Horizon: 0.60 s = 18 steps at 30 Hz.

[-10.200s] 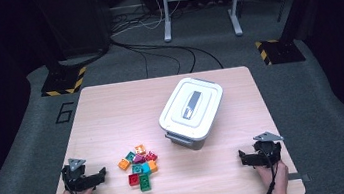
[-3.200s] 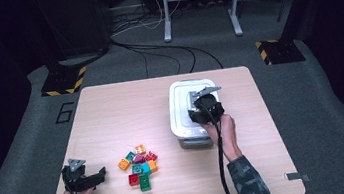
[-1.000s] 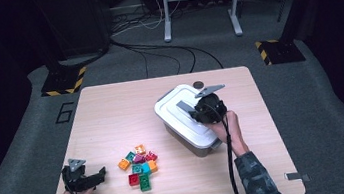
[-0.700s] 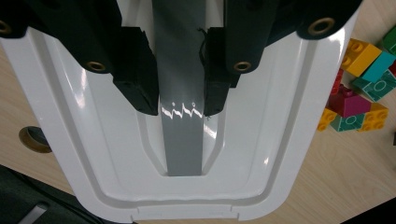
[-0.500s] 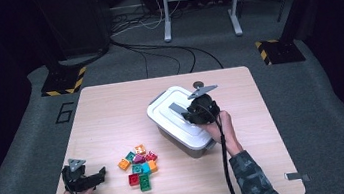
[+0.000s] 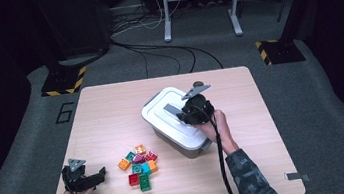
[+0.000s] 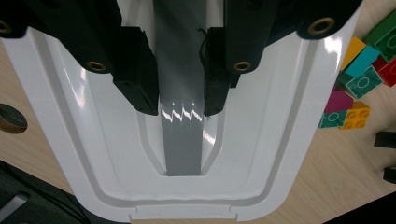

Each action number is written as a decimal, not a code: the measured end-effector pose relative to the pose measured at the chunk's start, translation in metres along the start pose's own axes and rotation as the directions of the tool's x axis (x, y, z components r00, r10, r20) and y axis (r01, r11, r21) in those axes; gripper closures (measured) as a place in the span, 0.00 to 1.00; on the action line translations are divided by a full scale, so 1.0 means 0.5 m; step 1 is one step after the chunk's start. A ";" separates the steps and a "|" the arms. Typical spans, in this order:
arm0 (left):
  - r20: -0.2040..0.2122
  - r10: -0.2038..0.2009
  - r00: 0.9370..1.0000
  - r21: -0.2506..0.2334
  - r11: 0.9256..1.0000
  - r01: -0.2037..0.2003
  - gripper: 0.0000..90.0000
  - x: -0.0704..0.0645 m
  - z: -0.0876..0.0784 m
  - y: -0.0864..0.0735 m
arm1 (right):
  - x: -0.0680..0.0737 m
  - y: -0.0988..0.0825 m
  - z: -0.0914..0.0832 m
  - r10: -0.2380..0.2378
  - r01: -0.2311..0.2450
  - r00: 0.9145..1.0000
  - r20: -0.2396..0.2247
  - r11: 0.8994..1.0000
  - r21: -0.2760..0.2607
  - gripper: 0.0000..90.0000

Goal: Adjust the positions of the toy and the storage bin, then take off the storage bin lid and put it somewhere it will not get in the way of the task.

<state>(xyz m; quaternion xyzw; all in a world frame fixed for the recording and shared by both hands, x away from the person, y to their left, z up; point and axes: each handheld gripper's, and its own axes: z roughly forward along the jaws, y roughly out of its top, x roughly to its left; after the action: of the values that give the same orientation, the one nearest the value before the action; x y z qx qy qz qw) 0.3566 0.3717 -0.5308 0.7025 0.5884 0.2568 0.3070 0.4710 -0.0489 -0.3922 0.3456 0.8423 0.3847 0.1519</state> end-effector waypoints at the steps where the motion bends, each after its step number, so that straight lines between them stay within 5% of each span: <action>1: 0.001 -0.001 1.000 0.000 1.000 0.001 0.08 0.000 0.000 0.000 | 0.001 0.001 0.002 -0.002 0.002 1.000 -0.001 1.000 -0.002 0.74; 18: 0.002 -0.003 1.000 -0.004 1.000 0.003 0.09 -0.001 0.000 0.000 | 0.012 0.023 0.022 -0.039 0.040 0.999 -0.031 0.999 0.015 0.73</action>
<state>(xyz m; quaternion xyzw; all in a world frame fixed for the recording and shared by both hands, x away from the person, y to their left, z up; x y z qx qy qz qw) 0.3565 0.3715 -0.5311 0.7014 0.5885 0.2568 0.3093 0.4780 -0.0332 -0.3907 0.3240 0.8542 0.3804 0.1438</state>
